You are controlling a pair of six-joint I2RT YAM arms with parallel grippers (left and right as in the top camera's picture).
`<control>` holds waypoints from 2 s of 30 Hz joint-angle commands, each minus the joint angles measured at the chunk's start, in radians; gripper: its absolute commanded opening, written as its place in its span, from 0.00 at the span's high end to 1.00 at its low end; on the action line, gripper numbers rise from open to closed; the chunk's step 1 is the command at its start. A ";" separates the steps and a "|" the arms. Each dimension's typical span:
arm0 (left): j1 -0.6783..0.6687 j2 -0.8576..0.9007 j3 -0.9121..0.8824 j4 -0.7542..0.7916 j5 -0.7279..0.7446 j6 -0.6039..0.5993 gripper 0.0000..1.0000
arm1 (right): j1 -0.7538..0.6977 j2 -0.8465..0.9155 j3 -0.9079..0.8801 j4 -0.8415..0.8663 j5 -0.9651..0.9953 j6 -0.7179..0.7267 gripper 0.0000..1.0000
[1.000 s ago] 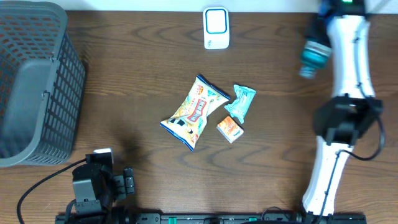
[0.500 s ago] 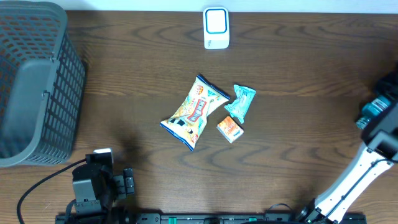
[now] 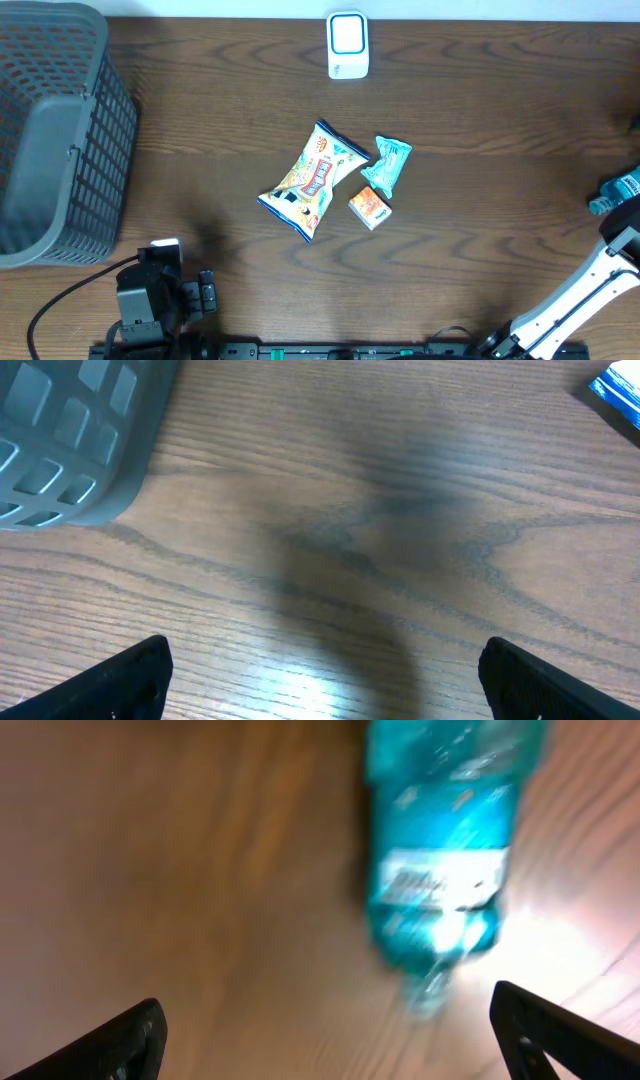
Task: Scan the item barcode
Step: 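Move the bottle to the right edge and set it down, then reach the right gripper to the mint-green wipes pack and grasp it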
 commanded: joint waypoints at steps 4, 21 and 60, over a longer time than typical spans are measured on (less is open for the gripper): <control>-0.003 -0.001 0.000 -0.002 -0.005 0.009 0.02 | 0.166 -0.155 0.040 -0.127 -0.157 0.055 0.01; -0.003 -0.001 0.000 -0.002 -0.005 0.009 0.02 | 0.959 -0.074 0.029 0.046 0.233 0.036 0.05; -0.003 -0.001 0.000 -0.002 -0.005 0.009 0.02 | 1.175 0.246 -0.169 -0.112 0.271 0.592 0.82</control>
